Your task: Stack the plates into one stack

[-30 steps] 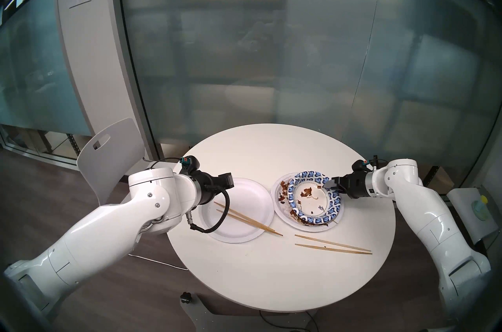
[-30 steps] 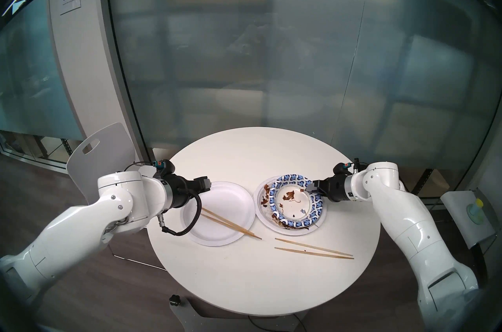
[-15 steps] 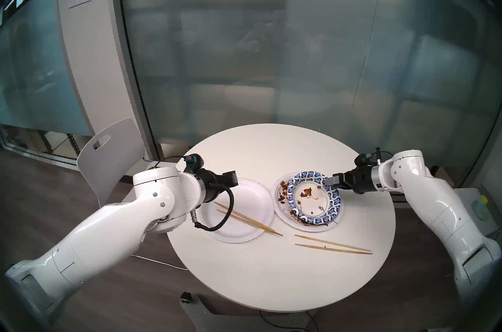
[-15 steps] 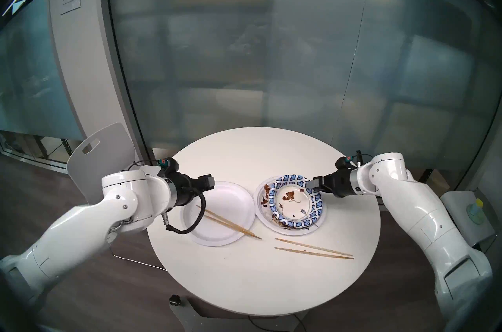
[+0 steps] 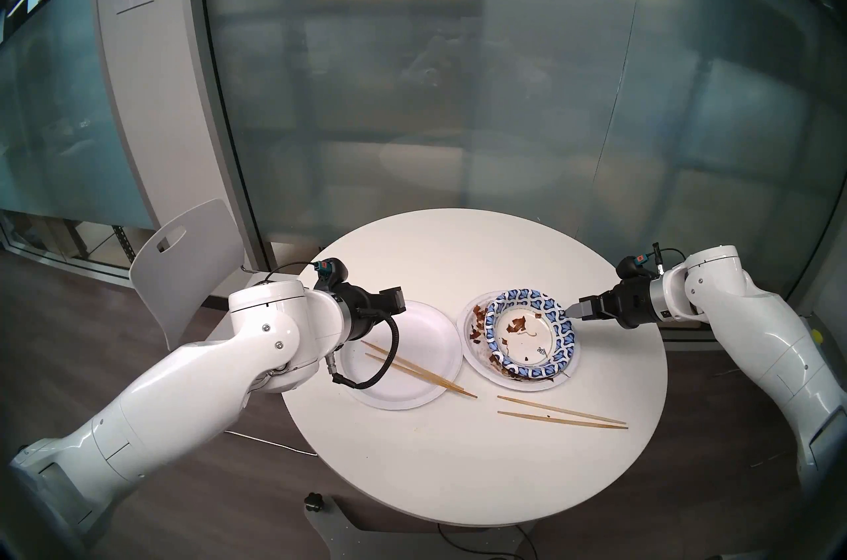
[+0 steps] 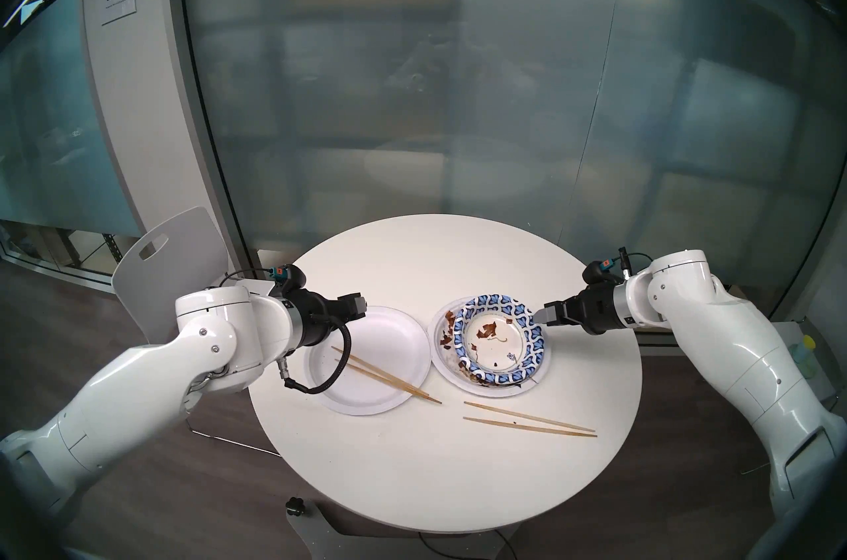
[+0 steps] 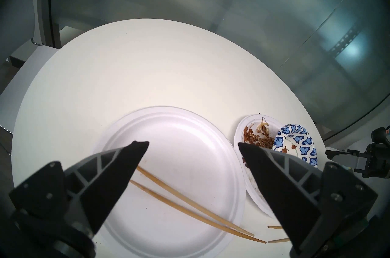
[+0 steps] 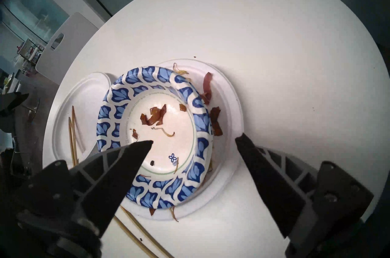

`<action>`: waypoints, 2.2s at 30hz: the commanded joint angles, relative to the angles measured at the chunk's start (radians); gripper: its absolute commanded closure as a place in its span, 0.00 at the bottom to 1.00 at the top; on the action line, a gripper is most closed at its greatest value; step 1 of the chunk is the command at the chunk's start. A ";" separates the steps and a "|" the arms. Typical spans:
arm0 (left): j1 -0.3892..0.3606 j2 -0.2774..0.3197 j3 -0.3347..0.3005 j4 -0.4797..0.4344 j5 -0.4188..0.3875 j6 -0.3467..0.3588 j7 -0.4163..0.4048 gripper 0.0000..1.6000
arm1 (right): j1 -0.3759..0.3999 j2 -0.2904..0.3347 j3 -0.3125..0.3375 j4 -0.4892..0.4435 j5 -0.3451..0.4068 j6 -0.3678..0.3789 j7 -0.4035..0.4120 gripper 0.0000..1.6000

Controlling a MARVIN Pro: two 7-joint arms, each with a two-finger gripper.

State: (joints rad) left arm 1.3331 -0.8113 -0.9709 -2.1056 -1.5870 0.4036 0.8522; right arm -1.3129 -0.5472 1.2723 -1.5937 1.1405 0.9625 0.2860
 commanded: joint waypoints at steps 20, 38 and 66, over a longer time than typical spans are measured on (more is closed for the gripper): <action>-0.010 -0.030 0.031 -0.015 0.012 -0.008 0.007 0.00 | -0.378 0.327 0.078 -0.357 -0.058 -0.090 0.116 0.20; -0.003 -0.039 0.033 -0.002 0.015 -0.029 0.024 0.00 | -0.611 0.405 0.179 -0.382 -0.047 -0.379 0.099 0.10; -0.114 0.167 0.041 0.122 0.125 0.255 -0.438 0.00 | -0.768 0.362 0.357 -0.414 0.131 -0.401 0.007 0.00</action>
State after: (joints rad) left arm 1.2850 -0.6755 -0.9246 -2.0048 -1.5121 0.6246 0.5305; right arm -2.0703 -0.1762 1.6022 -1.9847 1.2603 0.5705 0.2950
